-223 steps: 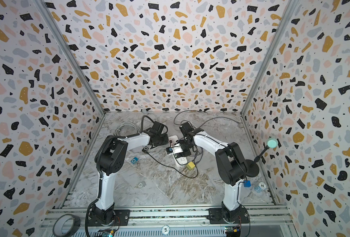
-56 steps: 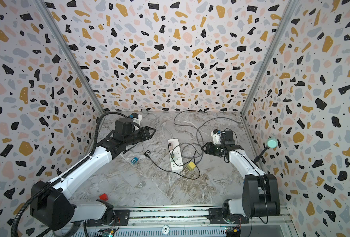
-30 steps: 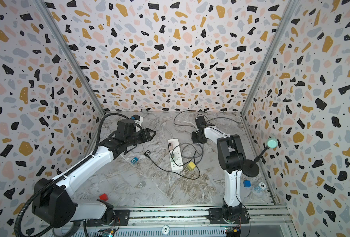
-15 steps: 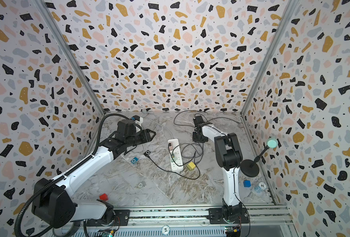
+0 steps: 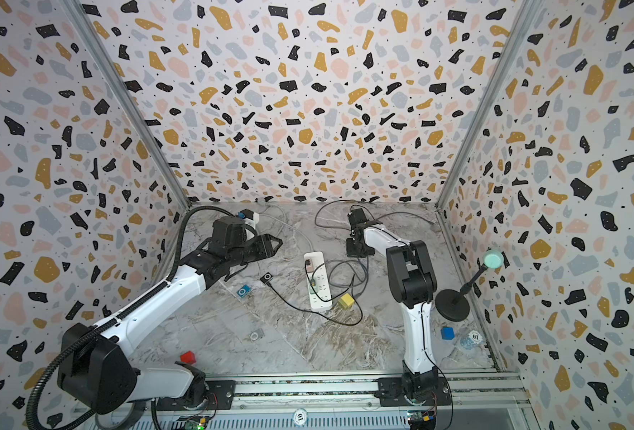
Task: Charge mp3
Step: Adjust the charging cable at the center of the board.
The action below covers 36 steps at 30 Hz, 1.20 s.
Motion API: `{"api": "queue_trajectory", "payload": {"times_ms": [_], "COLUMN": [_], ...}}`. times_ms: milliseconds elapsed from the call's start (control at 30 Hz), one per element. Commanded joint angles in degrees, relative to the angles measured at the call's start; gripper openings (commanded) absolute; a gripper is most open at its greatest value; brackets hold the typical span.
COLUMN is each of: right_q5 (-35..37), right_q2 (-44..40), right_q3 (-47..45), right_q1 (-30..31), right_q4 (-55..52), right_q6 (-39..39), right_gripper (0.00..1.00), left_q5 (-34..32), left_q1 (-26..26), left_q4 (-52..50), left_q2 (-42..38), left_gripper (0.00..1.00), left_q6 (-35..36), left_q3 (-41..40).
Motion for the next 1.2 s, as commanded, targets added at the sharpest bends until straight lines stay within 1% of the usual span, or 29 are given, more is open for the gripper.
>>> {"api": "queue_trajectory", "payload": {"times_ms": [0, 100, 367, 433, 533, 667, 867, 1000, 1167], "right_q5": [-3.15, -5.05, -9.10, -9.10, -11.43, -17.00, -22.87, -25.76, -29.94], "right_q2": [-8.77, -13.81, -25.76, -28.06, -30.97, -32.11, -30.35, -29.56, -28.51], "right_q3": [3.49, 4.59, 4.13, 5.04, 7.47, 12.61, 23.21, 29.24, 33.86], "right_q1": [1.03, 1.62, 1.89, 1.80, 1.26, 0.22, 0.22, 0.18, 0.45], "right_q4": [-0.74, -2.26, -5.74, -6.15, -5.51, -3.77, -2.68, 1.62, 7.81], "right_q6": [-0.53, -0.24, 1.48, 1.97, 2.62, 3.94, 5.62, 7.41, 11.16], "right_gripper": [0.00, 0.00, 0.00, 0.00, 0.00, 0.00, 0.00, 0.00, 0.00], "left_q5": [0.08, 0.17, 0.96, 1.28, 2.15, 3.72, 5.48, 7.84, 9.44], "left_q1": [-0.22, -0.19, -0.23, -0.18, -0.21, -0.44, -2.65, -4.83, -6.56], "left_q4": [0.34, 0.71, 1.86, 2.16, 3.37, 5.64, 9.80, 15.59, 23.03], "left_q2": [-1.54, -1.52, -0.35, -0.10, 0.26, 1.24, 3.77, 5.17, 6.96], "left_gripper": [0.52, 0.52, 0.51, 0.51, 0.51, 0.51, 0.52, 0.55, 0.61], "left_q6": [1.21, 1.12, 0.68, 0.51, -0.05, -0.83, -1.52, -2.19, -3.42], "left_q3": [0.14, 0.36, 1.37, 1.73, 2.39, 3.89, 8.38, 11.30, 15.31]}}
